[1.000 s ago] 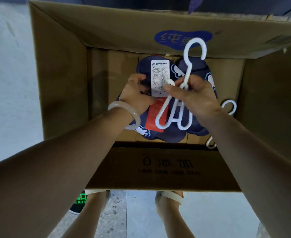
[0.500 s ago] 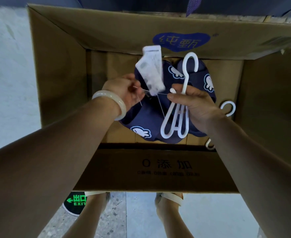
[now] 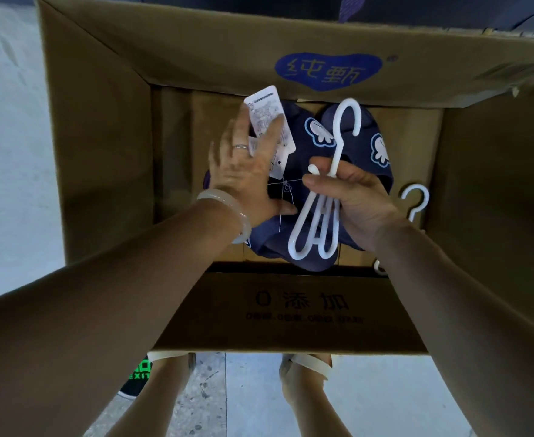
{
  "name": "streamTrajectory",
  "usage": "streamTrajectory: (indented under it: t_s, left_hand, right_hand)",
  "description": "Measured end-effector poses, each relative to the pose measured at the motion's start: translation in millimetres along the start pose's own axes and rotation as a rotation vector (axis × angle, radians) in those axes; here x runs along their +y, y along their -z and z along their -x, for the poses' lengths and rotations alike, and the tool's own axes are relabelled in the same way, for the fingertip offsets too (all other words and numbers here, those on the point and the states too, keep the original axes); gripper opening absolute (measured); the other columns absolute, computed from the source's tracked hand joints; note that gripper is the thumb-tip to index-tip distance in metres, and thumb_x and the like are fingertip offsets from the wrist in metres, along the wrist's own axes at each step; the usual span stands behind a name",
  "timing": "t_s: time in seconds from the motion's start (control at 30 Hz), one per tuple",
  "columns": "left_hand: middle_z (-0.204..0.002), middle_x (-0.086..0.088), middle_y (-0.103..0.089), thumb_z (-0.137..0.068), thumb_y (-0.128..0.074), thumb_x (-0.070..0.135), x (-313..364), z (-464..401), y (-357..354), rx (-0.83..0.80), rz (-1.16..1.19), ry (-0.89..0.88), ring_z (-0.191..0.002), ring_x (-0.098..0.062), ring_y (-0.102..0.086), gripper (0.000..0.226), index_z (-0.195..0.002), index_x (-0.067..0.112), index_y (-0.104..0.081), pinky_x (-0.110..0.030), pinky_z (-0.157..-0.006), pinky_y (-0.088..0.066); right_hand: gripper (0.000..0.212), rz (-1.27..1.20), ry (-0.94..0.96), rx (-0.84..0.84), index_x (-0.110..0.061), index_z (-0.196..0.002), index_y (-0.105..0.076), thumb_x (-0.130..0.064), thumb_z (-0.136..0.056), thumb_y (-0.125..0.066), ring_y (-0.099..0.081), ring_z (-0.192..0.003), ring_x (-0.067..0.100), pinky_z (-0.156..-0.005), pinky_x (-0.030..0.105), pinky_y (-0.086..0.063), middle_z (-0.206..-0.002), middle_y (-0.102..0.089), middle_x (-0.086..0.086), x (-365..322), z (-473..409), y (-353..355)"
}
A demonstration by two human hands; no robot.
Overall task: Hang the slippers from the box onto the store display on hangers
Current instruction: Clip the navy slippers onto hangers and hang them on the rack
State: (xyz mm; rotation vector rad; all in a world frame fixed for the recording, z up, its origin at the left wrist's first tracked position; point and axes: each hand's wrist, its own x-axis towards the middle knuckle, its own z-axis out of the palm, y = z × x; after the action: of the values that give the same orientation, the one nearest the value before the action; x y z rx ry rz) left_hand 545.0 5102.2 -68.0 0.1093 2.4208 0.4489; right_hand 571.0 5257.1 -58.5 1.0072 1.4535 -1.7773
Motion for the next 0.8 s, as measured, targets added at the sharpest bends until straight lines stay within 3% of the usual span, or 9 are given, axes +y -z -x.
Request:
streamTrajectory:
  t_s: [0.07,0.1,0.2,0.27,0.43,0.6,0.73,0.8]
  left_hand:
    - [-0.155,-0.004,0.019,-0.065,-0.077,0.044,6,0,-8,-0.141,-0.074,-0.032,-0.143,-0.034,0.01,0.116,-0.145,0.037,0.006,-0.052,-0.116,-0.006]
    - [-0.156,-0.005,0.013,-0.07,-0.075,0.037,9,0,-12,-0.159,-0.072,-0.021,-0.144,-0.035,0.004,0.107,-0.145,0.034,0.001,-0.05,-0.116,-0.011]
    - [-0.15,-0.006,-0.02,-0.081,-0.061,0.015,14,-2,-11,0.021,0.003,0.006,-0.132,-0.033,-0.03,0.071,-0.141,0.02,-0.023,-0.04,-0.103,-0.035]
    - [-0.146,-0.005,-0.03,-0.085,-0.05,0.007,13,-3,-5,0.062,0.029,-0.019,-0.125,-0.033,-0.041,0.057,-0.138,0.019,-0.032,-0.038,-0.097,-0.039]
    - [-0.155,-0.004,-0.021,-0.085,-0.041,-0.004,10,8,-2,-0.066,0.025,-0.135,-0.134,-0.028,-0.038,0.065,-0.142,0.025,-0.029,-0.037,-0.104,-0.037]
    - [-0.138,-0.007,-0.046,-0.083,-0.041,-0.007,16,21,0,-0.005,0.107,-0.165,-0.122,-0.028,-0.047,0.058,-0.135,0.017,-0.041,-0.033,-0.095,-0.039]
    - [-0.148,-0.008,-0.02,-0.079,-0.05,-0.006,21,22,0,-0.145,0.076,-0.072,-0.131,-0.031,-0.029,0.084,-0.145,0.035,-0.017,-0.04,-0.101,-0.041]
    - [-0.149,-0.008,-0.009,-0.08,-0.056,-0.001,23,12,0,-0.181,0.022,-0.008,-0.131,-0.033,-0.029,0.083,-0.144,0.037,-0.018,-0.041,-0.102,-0.041]
  right_hand:
    - [0.026,-0.001,0.022,-0.005,-0.023,-0.094,-0.067,-0.008,-0.073,-0.073,-0.062,-0.087,0.008,-0.076,0.022,-0.047,-0.086,-0.065,-0.008,0,2,0]
    - [0.027,0.016,0.034,-0.01,-0.023,-0.094,-0.067,-0.008,-0.073,-0.072,-0.063,-0.084,0.007,-0.074,0.02,-0.047,-0.085,-0.065,-0.007,0,4,0]
    - [0.029,0.048,0.069,-0.007,-0.022,-0.098,-0.065,-0.007,-0.074,-0.071,-0.063,-0.079,0.006,-0.069,0.017,-0.049,-0.084,-0.064,-0.006,3,9,-1]
    - [0.03,0.028,0.081,0.016,-0.022,-0.1,-0.065,-0.006,-0.075,-0.071,-0.063,-0.077,0.005,-0.071,0.018,-0.049,-0.082,-0.064,-0.008,5,11,0]
    - [0.034,-0.004,0.1,0.06,-0.028,-0.098,-0.064,-0.008,-0.072,-0.074,-0.062,-0.085,0.007,-0.079,0.022,-0.048,-0.088,-0.063,-0.01,11,17,1]
    - [0.042,-0.016,0.118,0.089,-0.025,-0.108,-0.063,-0.008,-0.072,-0.074,-0.064,-0.085,0.005,-0.074,0.019,-0.051,-0.09,-0.065,-0.009,21,29,2]
    - [0.041,-0.091,0.117,0.037,-0.023,-0.108,-0.063,-0.005,-0.073,-0.072,-0.065,-0.081,0.002,-0.069,0.014,-0.051,-0.087,-0.065,-0.008,28,40,7]
    - [0.038,-0.09,0.108,0.023,-0.026,-0.104,-0.064,-0.006,-0.072,-0.073,-0.065,-0.081,0.003,-0.069,0.015,-0.05,-0.088,-0.064,-0.007,27,40,6]
